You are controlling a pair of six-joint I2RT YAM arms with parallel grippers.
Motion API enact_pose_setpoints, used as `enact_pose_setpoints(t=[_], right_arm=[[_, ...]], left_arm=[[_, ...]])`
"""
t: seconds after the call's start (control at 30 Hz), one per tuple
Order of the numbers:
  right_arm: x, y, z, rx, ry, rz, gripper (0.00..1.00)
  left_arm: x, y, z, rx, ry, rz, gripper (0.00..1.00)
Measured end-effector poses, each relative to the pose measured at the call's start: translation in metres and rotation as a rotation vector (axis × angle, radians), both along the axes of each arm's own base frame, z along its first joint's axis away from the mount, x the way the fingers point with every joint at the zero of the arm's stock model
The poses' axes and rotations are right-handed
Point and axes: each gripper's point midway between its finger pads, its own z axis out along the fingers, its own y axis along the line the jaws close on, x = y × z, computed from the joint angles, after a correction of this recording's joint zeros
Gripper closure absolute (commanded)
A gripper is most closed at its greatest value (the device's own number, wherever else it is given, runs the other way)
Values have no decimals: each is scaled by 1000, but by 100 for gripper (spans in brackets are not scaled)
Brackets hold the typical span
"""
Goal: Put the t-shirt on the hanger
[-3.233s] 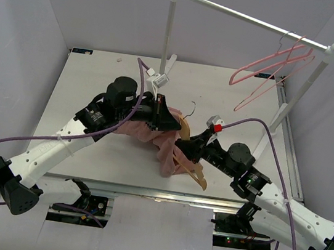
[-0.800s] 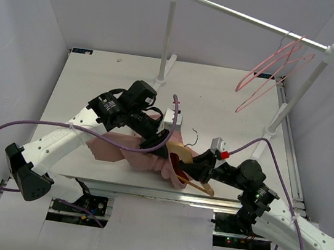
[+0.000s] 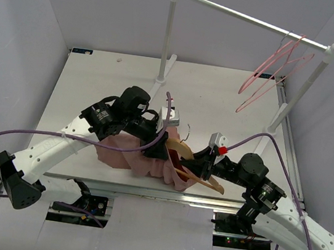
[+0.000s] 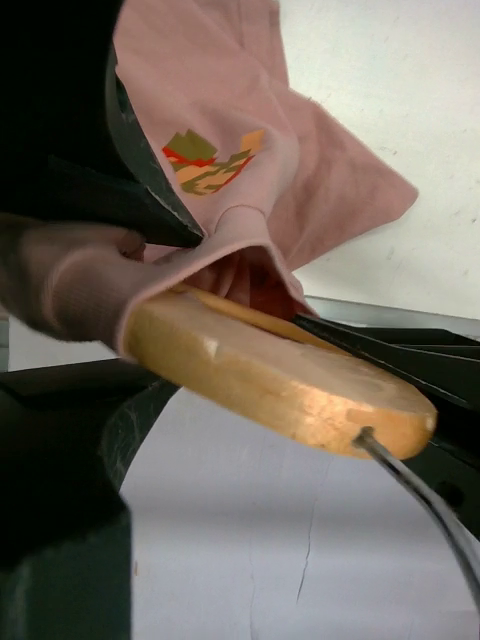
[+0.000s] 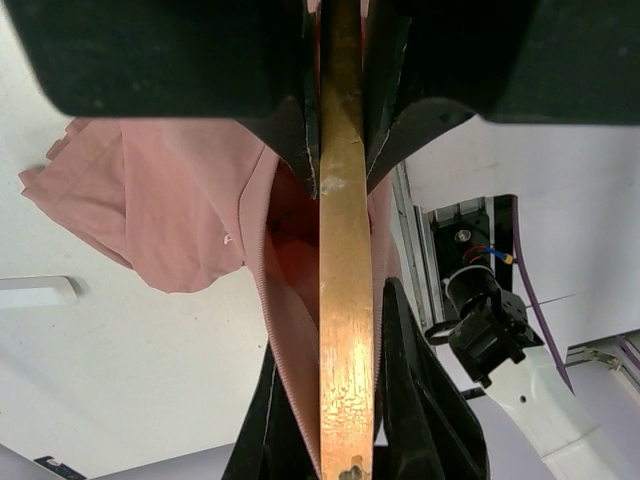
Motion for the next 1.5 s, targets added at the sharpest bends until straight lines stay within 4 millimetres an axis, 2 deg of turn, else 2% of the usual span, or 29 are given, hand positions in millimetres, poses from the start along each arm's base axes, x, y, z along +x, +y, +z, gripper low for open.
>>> enact_pose_setpoints(t=[0.17,0.33,0.47,0.6,0.77,0.83,0.87,0.9,0.97,1.07,1.13,1.17,1.23,1.33,1.4,1.5], right_arm=[[-1,-4,0,2,-17,-3,92],[-3,-6,1,15,-37,0,92],[-4,-8,2,26,-47,-1,92],[-5,-10,6,38,-55,-2,92],[-5,-10,5,37,-55,-1,92],[-5,-10,5,35,-54,-1,92],[-5,-10,4,34,-52,-2,92],[-5,-10,3,31,-49,-2,92],[-6,-11,0,23,-27,-2,92],[-7,-10,-3,15,-6,6,92],[-6,-10,-1,20,-11,4,92],[-5,-9,-1,21,-11,-1,89],[-2,-9,-1,20,-6,-17,65],[8,-9,4,18,-2,-64,35],[20,-12,12,26,5,-137,26],[38,-20,26,46,27,-255,22]], left_arm=[[-6,1,-6,21,43,-22,40],[-7,1,5,11,41,-27,39],[-3,2,24,5,11,-7,40],[-1,5,34,6,-12,12,43],[-1,5,27,35,8,12,49],[1,4,22,48,19,11,57],[1,3,20,52,25,9,68],[1,3,19,55,29,3,86],[-5,1,18,46,32,-43,100],[-18,2,21,31,32,-107,100],[-18,1,24,20,32,-108,100],[-17,1,25,16,30,-103,100],[-14,1,26,8,24,-89,100],[-13,3,27,-13,9,-49,100],[-11,8,28,-21,-4,2,100],[-5,17,27,-27,-32,99,100]])
